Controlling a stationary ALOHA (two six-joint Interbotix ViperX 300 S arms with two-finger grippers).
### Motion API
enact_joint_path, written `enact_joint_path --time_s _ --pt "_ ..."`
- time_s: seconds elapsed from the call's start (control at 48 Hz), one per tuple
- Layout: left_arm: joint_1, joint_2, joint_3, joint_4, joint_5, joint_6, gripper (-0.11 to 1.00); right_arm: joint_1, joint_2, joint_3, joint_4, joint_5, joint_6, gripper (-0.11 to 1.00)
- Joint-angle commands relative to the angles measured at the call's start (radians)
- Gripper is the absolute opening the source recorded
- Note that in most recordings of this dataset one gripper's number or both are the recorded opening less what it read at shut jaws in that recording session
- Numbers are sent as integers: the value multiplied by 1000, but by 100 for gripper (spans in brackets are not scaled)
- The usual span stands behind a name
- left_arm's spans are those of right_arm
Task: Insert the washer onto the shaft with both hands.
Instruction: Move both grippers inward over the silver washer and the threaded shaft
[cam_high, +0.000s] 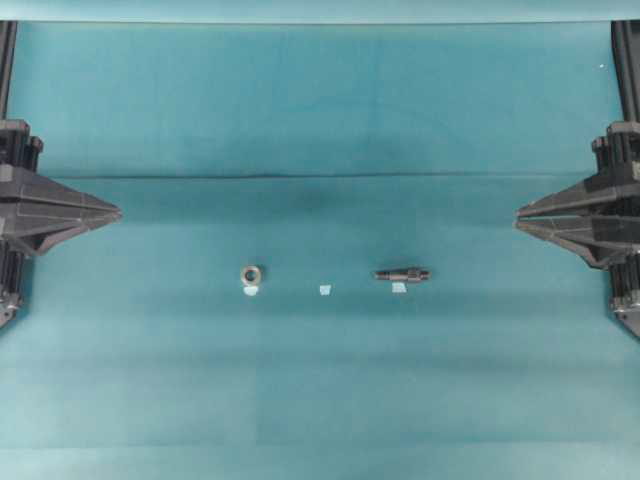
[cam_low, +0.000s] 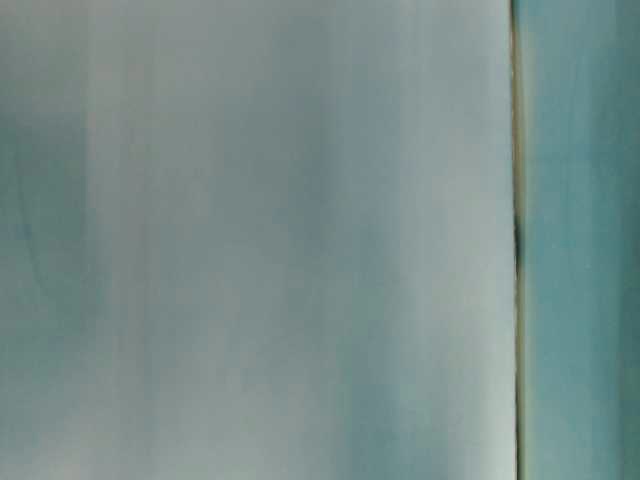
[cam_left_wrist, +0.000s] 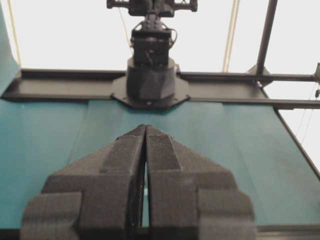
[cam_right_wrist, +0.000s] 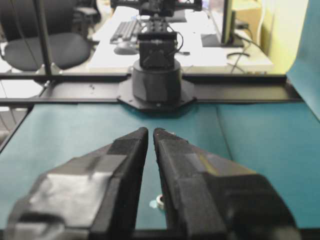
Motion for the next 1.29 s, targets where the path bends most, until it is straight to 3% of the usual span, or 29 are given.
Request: enact_joint_path --time_s 0.0,0.125,0.312,0.458,0.624,0.832,1.27 --pt "34 55 -61 11 101 -15 2 -12 9 -5 6 3 -2 0" --pt "51 114 -124 9 241 -23 3 -18 3 -5 63 133 29 -4" --pt "51 198 -189 11 259 -23 3 -23 -28 -31 63 390 66 -9" --pt "48 281 -215 11 276 -37 3 -29 -41 -46 57 512 69 -10" --pt "29 400 -275 11 327 -74 3 -29 -17 -69 58 565 69 -10" --pt "-18 522 -365 12 476 -84 3 -34 78 -94 57 581 67 -10" --pt "-32 657 -468 17 747 -75 3 -69 327 -184 55 617 64 -10"
